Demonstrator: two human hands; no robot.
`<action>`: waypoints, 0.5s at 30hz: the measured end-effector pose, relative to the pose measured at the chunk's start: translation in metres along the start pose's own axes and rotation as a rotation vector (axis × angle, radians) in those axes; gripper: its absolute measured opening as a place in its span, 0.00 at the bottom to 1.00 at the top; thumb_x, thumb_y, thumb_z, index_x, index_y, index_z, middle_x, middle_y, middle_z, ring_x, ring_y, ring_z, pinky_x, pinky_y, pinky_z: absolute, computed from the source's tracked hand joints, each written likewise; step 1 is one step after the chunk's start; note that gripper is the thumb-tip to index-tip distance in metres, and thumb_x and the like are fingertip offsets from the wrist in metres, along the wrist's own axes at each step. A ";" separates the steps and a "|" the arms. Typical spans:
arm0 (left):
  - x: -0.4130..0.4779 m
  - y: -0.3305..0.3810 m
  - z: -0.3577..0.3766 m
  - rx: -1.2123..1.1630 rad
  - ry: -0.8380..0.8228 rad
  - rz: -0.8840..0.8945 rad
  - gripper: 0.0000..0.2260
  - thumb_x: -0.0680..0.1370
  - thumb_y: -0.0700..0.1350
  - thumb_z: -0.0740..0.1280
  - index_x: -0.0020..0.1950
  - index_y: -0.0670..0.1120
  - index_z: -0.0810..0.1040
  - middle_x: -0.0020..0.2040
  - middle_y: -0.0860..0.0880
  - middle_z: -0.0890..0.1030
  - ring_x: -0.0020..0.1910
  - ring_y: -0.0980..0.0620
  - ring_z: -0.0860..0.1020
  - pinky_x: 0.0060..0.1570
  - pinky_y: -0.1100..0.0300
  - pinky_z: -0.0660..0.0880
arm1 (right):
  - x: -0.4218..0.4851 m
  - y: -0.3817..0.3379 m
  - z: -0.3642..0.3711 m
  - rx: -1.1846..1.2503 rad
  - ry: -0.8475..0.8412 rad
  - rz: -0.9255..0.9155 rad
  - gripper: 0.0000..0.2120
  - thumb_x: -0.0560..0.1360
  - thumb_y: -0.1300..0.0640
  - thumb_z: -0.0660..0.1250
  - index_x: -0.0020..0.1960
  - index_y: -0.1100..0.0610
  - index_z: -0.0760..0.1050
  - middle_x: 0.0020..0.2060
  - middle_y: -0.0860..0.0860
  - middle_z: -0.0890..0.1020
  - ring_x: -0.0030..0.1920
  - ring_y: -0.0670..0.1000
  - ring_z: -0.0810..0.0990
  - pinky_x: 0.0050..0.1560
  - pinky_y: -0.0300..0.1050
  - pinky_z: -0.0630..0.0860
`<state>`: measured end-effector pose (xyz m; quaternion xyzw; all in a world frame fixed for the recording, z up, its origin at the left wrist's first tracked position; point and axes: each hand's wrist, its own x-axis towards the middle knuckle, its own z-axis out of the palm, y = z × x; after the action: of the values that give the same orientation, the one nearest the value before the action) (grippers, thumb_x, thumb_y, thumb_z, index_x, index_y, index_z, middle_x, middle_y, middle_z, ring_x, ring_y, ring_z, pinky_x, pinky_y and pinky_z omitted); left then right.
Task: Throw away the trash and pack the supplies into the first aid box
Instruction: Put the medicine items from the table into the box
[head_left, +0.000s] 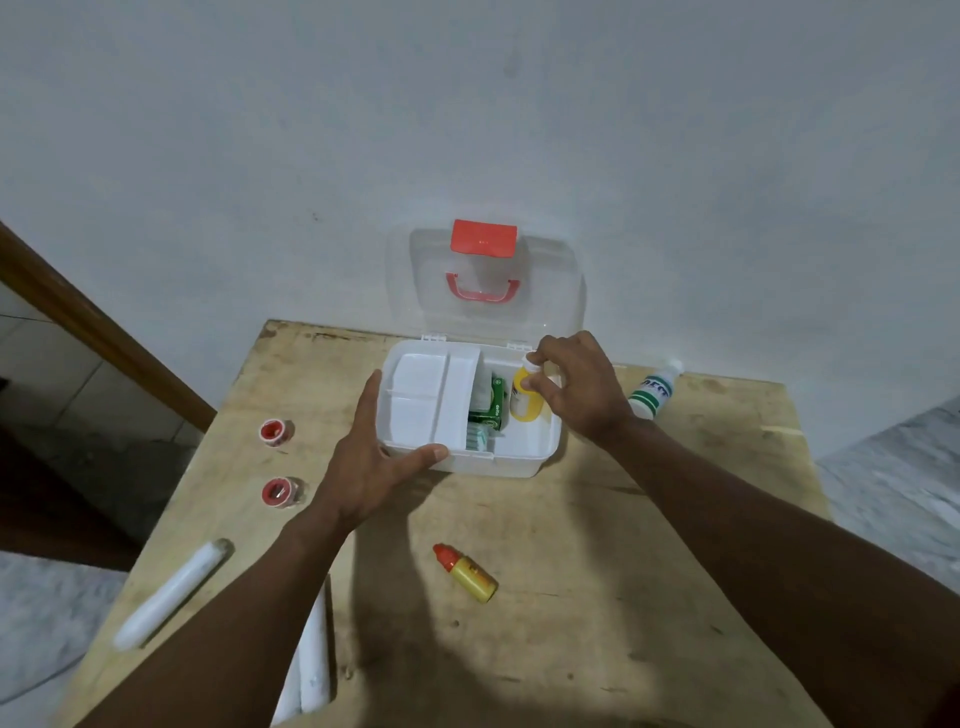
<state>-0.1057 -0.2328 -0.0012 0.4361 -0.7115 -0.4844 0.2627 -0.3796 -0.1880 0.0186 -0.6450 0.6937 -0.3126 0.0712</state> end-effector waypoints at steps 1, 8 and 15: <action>0.000 -0.001 0.000 -0.004 0.000 -0.001 0.43 0.66 0.62 0.76 0.74 0.59 0.57 0.66 0.61 0.71 0.64 0.58 0.73 0.58 0.55 0.78 | -0.001 -0.001 -0.001 -0.004 -0.003 0.009 0.09 0.72 0.59 0.75 0.48 0.61 0.78 0.47 0.49 0.83 0.48 0.51 0.70 0.46 0.41 0.63; -0.002 -0.002 -0.002 -0.027 -0.003 0.005 0.44 0.64 0.62 0.76 0.74 0.59 0.57 0.65 0.61 0.71 0.62 0.61 0.72 0.55 0.56 0.78 | -0.012 -0.006 0.001 -0.103 0.063 0.018 0.12 0.70 0.60 0.76 0.51 0.61 0.79 0.44 0.53 0.83 0.43 0.57 0.76 0.44 0.41 0.65; -0.003 0.000 -0.002 -0.082 0.011 0.025 0.40 0.66 0.59 0.76 0.73 0.59 0.59 0.62 0.65 0.72 0.60 0.66 0.72 0.51 0.64 0.75 | -0.026 -0.034 -0.009 -0.123 0.150 0.089 0.14 0.69 0.63 0.76 0.54 0.62 0.80 0.46 0.57 0.83 0.43 0.57 0.80 0.48 0.45 0.74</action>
<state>-0.1024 -0.2311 -0.0006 0.4186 -0.6949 -0.5075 0.2904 -0.3516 -0.1598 0.0355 -0.5914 0.7430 -0.3133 -0.0067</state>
